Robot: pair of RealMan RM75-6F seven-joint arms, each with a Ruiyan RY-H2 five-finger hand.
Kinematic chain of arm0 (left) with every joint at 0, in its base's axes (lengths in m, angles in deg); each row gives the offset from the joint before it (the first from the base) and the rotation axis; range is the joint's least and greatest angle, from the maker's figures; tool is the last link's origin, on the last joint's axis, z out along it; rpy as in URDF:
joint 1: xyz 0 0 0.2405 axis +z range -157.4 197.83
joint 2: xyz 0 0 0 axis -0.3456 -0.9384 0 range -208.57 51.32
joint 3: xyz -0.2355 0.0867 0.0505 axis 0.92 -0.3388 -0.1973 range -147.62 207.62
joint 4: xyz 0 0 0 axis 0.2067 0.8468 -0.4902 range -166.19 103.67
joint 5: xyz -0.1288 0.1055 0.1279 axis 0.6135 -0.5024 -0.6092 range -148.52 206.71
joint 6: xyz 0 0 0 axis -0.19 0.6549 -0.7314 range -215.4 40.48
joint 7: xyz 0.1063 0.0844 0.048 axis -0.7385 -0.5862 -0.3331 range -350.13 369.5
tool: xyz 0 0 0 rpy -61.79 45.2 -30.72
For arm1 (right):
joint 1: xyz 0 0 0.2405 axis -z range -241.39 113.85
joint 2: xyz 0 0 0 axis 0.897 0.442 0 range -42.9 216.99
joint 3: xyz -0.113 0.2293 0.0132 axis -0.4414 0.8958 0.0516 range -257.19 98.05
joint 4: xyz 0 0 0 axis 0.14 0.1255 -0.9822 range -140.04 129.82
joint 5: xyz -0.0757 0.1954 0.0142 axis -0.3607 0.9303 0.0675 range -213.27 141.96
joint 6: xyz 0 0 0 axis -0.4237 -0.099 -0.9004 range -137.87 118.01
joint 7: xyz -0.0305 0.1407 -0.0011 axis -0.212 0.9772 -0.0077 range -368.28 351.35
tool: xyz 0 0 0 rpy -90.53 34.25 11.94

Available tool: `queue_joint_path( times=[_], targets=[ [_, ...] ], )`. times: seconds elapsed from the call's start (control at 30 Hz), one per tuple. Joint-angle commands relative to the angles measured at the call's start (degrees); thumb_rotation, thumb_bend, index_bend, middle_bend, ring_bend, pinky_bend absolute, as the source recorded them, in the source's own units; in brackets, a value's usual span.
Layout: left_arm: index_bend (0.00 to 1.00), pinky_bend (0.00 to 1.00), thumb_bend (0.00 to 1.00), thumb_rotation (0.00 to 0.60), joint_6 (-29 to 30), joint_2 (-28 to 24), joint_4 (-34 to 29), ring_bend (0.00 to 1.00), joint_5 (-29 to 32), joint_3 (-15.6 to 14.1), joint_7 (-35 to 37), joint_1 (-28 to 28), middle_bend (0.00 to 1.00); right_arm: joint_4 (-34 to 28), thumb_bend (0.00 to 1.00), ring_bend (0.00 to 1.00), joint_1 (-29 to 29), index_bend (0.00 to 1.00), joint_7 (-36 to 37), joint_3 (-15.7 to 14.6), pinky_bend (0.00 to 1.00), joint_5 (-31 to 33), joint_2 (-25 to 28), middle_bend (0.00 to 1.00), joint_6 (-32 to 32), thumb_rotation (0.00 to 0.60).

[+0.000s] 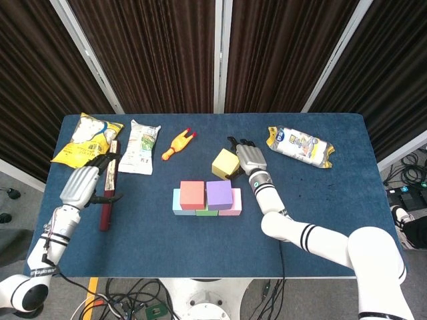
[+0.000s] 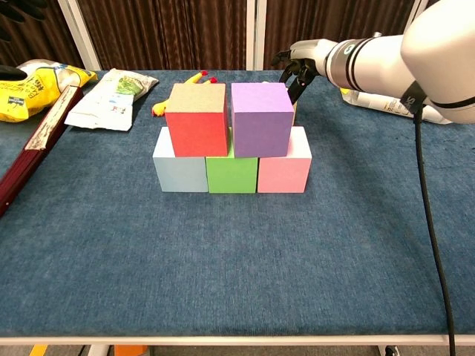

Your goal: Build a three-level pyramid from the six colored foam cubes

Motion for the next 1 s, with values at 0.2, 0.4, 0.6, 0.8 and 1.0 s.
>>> queue_joint_path(
  times=[0.2, 0.4, 0.6, 0.8, 1.0],
  targets=[
    [0.17, 0.23, 0.17, 0.6, 0.1, -0.1, -0.1, 0.11, -0.9, 0.0, 0.4, 0.3, 0.14, 1.6, 0.04, 0.0, 0.6, 0.02, -1.1, -0.6, 0.01, 0.0, 0.3, 0.22, 1.0, 0.6],
    [0.17, 0.23, 0.17, 0.6, 0.0, -0.2, -0.1, 0.11, -1.2, 0.0, 0.7, 0.4, 0.14, 0.9, 0.11, 0.0, 0.8, 0.04, -0.8, 0.0, 0.01, -1.2, 0.5, 0.23, 0.8, 0.6],
    [0.17, 0.23, 0.17, 0.6, -0.2, -0.3, 0.1, 0.1, -1.2, -0.1, 1.1, 0.6, 0.13, 2.2, 0.22, 0.02, 0.7, 0.15, -0.6, 0.3, 0.04, -2.7, -1.0, 0.32, 1.3, 0.6],
    [0.17, 0.23, 0.17, 0.6, -0.5, -0.4, 0.2, 0.09, -1.3, 0.0, 1.6, 0.7, 0.13, 1.5, 0.31, 0.04, 2.0, 0.24, 1.3, 0.7, 0.06, -6.0, -0.1, 0.36, 1.3, 0.6],
    [0.17, 0.23, 0.17, 0.6, -0.2, -0.6, 0.0, 0.09, -1.7, 0.1, 1.6, 0.8, 0.13, -9.0, 0.31, 0.04, 5.7, 0.24, 5.6, 1.4, 0.06, -14.3, 9.8, 0.36, -1.2, 0.6]
  ],
)
